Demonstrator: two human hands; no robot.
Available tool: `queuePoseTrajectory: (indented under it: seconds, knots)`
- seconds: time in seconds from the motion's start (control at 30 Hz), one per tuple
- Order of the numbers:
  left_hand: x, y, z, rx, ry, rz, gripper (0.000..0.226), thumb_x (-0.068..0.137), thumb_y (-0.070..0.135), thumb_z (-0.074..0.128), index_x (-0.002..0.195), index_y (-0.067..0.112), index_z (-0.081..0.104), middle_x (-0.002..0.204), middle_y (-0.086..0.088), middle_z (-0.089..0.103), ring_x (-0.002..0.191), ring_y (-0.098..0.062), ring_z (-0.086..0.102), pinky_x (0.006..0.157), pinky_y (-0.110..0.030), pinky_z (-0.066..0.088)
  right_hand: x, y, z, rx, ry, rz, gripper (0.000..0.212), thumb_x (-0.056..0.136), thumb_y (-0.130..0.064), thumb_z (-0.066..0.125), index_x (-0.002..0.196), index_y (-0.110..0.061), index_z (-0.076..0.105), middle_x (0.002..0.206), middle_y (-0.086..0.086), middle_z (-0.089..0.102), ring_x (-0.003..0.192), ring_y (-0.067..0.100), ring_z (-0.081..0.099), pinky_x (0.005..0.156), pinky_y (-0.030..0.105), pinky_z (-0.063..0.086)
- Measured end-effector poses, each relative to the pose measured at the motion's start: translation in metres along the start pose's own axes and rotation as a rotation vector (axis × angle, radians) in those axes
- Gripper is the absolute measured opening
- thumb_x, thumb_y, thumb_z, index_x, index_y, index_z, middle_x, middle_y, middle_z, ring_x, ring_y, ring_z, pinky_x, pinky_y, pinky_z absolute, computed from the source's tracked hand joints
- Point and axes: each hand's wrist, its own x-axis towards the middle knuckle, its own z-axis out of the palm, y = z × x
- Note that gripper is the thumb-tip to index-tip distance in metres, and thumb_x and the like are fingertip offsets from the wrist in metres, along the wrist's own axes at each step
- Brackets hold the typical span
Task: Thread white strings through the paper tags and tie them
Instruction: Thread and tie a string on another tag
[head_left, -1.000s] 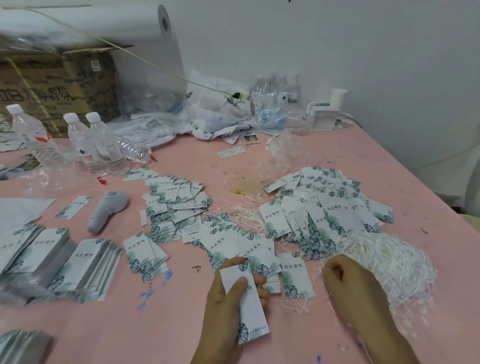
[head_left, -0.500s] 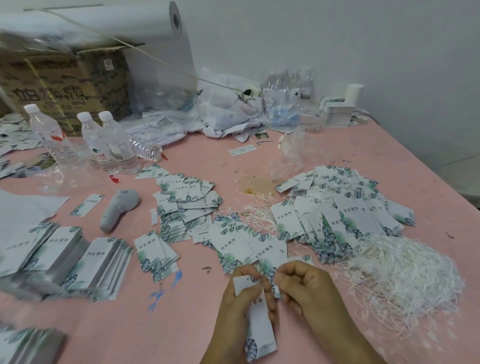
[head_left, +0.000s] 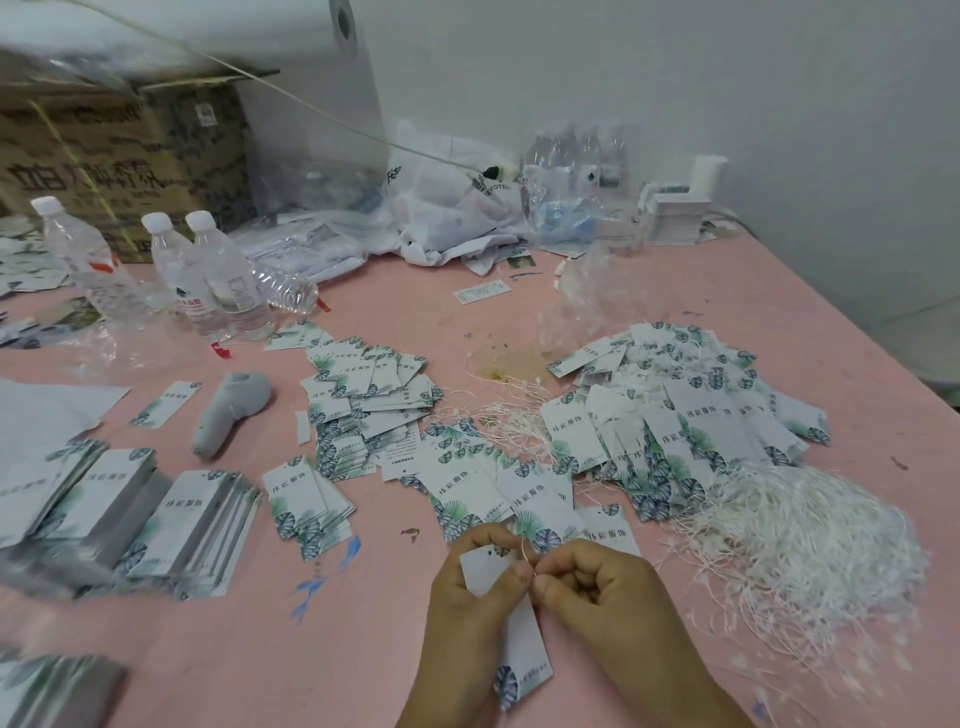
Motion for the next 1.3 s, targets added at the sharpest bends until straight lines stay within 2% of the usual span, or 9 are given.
queuePoseTrajectory:
  seconds: [0.13, 0.23, 0.37, 0.57, 0.87, 0.97, 1.03, 1.17, 1.3]
  knots:
    - [-0.001, -0.001, -0.002, 0.006, 0.009, 0.018, 0.030, 0.059, 0.020, 0.084, 0.082, 0.019, 0.065, 0.083, -0.012, 0.067, 0.067, -0.024, 0.059, 0.062, -0.035, 0.049, -0.001, -0.002, -0.002, 0.015, -0.030, 0.013, 0.012, 0.073, -0.037, 0.070, 0.082, -0.029, 0.073, 0.070, 0.009, 0.067, 0.060, 0.006, 0.053, 0.060, 0.021, 0.044]
    - [0.001, 0.001, -0.003, -0.036, 0.037, 0.033, 0.026, 0.064, 0.010, 0.083, 0.081, 0.017, 0.065, 0.081, -0.013, 0.066, 0.062, -0.025, 0.060, 0.056, -0.034, 0.052, 0.000, -0.006, -0.013, 0.121, -0.104, 0.028, 0.005, 0.084, -0.021, 0.070, 0.084, -0.023, 0.075, 0.060, 0.006, 0.066, 0.052, 0.009, 0.053, 0.051, 0.018, 0.043]
    - [0.004, 0.003, -0.005, -0.135, 0.091, 0.018, 0.021, 0.069, 0.001, 0.073, 0.079, 0.017, 0.065, 0.077, -0.014, 0.064, 0.057, -0.026, 0.059, 0.054, -0.035, 0.053, 0.005, -0.009, -0.037, 0.632, -0.154, 0.132, 0.007, 0.073, -0.008, 0.075, 0.080, -0.010, 0.075, 0.058, 0.013, 0.061, 0.040, 0.013, 0.050, 0.038, 0.018, 0.040]
    - [0.004, 0.006, -0.004, -0.162, 0.118, -0.010, 0.022, 0.068, 0.000, 0.073, 0.080, 0.017, 0.065, 0.077, -0.015, 0.063, 0.057, -0.026, 0.059, 0.054, -0.036, 0.054, 0.006, -0.011, -0.045, 1.091, -0.175, 0.220, 0.051, 0.038, -0.011, 0.097, 0.083, 0.001, 0.076, 0.071, 0.023, 0.069, 0.053, 0.023, 0.068, 0.044, 0.026, 0.055]
    - [0.002, 0.007, 0.002, -0.072, 0.091, -0.020, 0.018, 0.070, 0.000, 0.070, 0.079, 0.014, 0.064, 0.075, -0.014, 0.063, 0.058, -0.025, 0.058, 0.051, -0.033, 0.052, 0.009, -0.006, -0.038, 1.060, -0.048, 0.110, 0.046, 0.040, -0.018, 0.100, 0.077, -0.006, 0.075, 0.068, 0.014, 0.065, 0.055, 0.018, 0.062, 0.046, 0.024, 0.052]
    - [0.000, 0.006, 0.004, -0.039, 0.055, -0.032, 0.020, 0.072, 0.003, 0.068, 0.090, 0.007, 0.060, 0.077, -0.017, 0.064, 0.060, -0.027, 0.059, 0.053, -0.033, 0.052, 0.013, -0.008, -0.039, 1.090, 0.016, 0.002, 0.003, 0.075, -0.009, 0.073, 0.077, -0.011, 0.073, 0.086, 0.010, 0.067, 0.077, 0.019, 0.065, 0.067, 0.028, 0.058]
    - [-0.002, 0.008, 0.004, -0.032, 0.035, -0.072, 0.028, 0.073, 0.006, 0.061, 0.101, 0.004, 0.059, 0.082, -0.019, 0.067, 0.063, -0.028, 0.061, 0.055, -0.034, 0.053, 0.015, -0.007, -0.045, 1.132, 0.079, -0.047, 0.023, 0.083, -0.007, 0.051, 0.077, -0.014, 0.073, 0.091, 0.009, 0.069, 0.085, 0.020, 0.068, 0.076, 0.030, 0.059]
    - [-0.002, 0.009, 0.005, -0.100, 0.027, -0.143, 0.050, 0.067, 0.007, 0.050, 0.116, -0.001, 0.057, 0.089, -0.027, 0.068, 0.067, -0.033, 0.062, 0.056, -0.036, 0.053, 0.014, -0.006, -0.053, 1.131, 0.128, -0.033, 0.025, 0.083, -0.008, 0.050, 0.079, -0.013, 0.074, 0.076, 0.007, 0.067, 0.058, 0.011, 0.061, 0.060, 0.023, 0.056]
    - [-0.007, 0.001, 0.002, -0.056, 0.011, -0.123, 0.033, 0.091, -0.008, 0.039, 0.115, -0.002, 0.060, 0.096, -0.029, 0.072, 0.074, -0.036, 0.070, 0.060, -0.037, 0.059, 0.011, -0.003, -0.039, 0.841, 0.061, 0.015, 0.019, 0.081, -0.006, 0.058, 0.086, -0.008, 0.076, 0.075, 0.013, 0.066, 0.057, 0.013, 0.058, 0.052, 0.020, 0.051]
